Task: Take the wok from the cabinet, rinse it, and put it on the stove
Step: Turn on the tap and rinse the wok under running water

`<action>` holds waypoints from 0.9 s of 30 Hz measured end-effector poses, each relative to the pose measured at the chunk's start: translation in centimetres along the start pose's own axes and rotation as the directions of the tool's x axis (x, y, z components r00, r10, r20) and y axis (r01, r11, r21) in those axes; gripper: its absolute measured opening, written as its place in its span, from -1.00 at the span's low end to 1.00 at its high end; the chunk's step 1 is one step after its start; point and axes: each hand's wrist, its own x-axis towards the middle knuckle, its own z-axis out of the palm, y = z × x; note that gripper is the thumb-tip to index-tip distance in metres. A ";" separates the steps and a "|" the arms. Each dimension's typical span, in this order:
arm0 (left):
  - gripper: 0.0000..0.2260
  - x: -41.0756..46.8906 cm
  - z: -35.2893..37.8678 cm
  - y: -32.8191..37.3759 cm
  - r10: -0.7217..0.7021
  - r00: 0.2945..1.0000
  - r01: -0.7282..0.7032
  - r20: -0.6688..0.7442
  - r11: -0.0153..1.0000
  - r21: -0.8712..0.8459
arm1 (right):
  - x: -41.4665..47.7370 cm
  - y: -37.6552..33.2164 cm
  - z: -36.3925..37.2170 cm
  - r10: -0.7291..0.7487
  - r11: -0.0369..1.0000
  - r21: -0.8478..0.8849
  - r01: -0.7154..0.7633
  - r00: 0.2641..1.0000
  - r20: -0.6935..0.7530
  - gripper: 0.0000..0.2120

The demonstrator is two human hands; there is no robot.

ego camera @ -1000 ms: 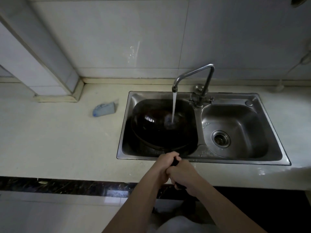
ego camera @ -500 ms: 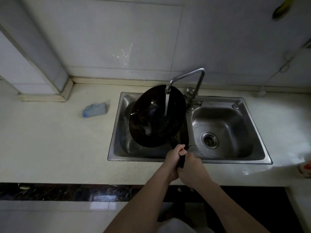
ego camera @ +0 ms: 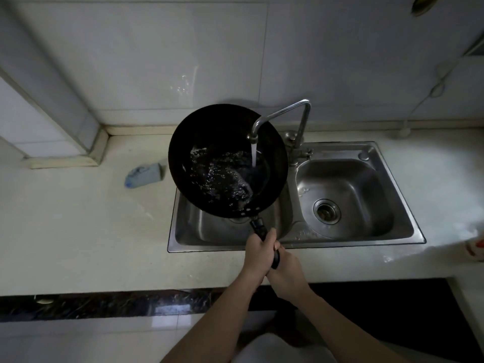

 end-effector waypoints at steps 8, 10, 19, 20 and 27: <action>-0.70 -0.5 -1.5 -0.4 0.022 0.997 -0.004 -0.068 0.967 0.253 | -0.8 -1.4 0.3 0.079 0.951 0.284 -0.124 0.983 0.165 -0.89; -0.72 -0.7 -1.6 0.0 -0.010 0.997 0.029 -0.077 0.967 0.254 | -1.1 -2.2 -0.1 0.140 0.915 0.342 -0.215 0.963 0.230 -0.85; -0.72 -0.2 -1.0 2.6 -0.327 0.945 0.327 0.015 0.941 -0.090 | -1.5 -6.8 -3.7 0.319 0.892 0.220 -0.394 0.895 0.311 -0.94; -0.70 -0.1 -0.8 2.7 -0.352 0.935 0.354 0.036 0.927 -0.127 | -1.3 -7.1 -4.1 0.328 0.905 0.167 -0.390 0.893 0.308 -0.96; -0.69 -0.8 0.8 3.1 -0.437 0.865 0.500 0.248 0.794 -0.344 | -0.1 -7.2 -5.4 0.308 0.940 -0.213 -0.265 0.930 0.201 -0.89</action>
